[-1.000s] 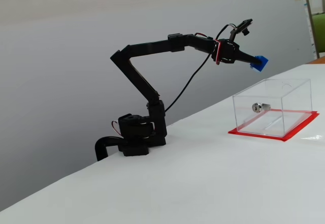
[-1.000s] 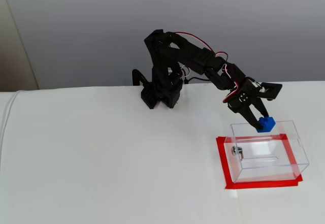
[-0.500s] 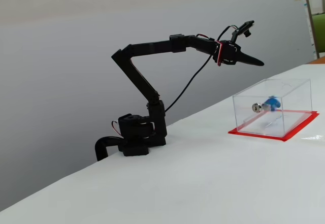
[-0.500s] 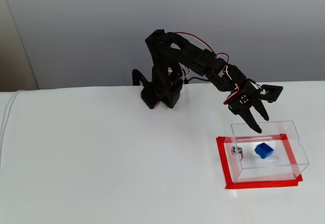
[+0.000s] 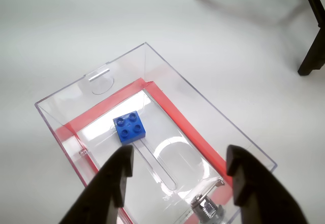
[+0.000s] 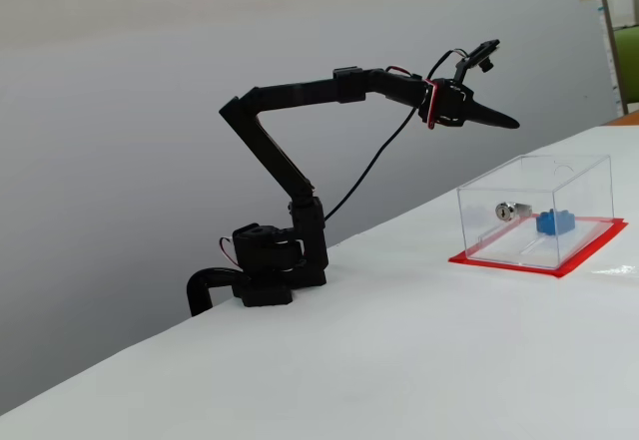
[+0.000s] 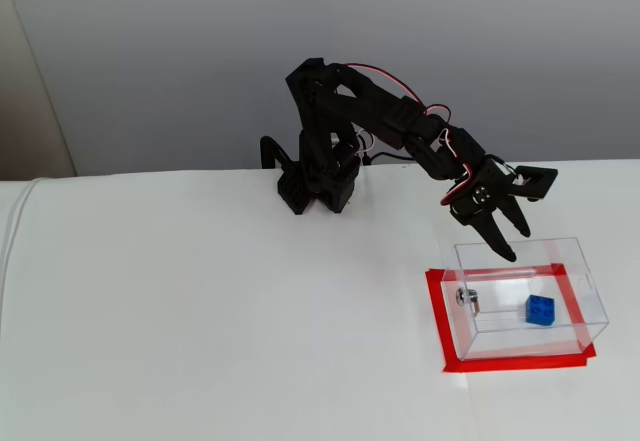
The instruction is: Pick the blue lego brick and place it into the transparent box
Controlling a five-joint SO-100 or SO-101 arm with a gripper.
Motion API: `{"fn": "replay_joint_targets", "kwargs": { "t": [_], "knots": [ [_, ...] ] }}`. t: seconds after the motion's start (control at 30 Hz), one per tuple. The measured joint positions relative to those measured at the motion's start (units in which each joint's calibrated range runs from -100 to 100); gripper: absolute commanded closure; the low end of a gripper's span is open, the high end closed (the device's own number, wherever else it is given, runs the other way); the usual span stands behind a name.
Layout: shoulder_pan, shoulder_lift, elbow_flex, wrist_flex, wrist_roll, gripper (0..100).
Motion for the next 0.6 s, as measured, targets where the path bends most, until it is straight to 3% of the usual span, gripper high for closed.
{"fn": "replay_joint_targets", "kwargs": {
  "t": [0.23,0.6],
  "knots": [
    [0.00,-0.08,-2.21,0.00,0.00,99],
    [3.42,-14.80,2.74,-0.09,0.05,98]
  ]
}}
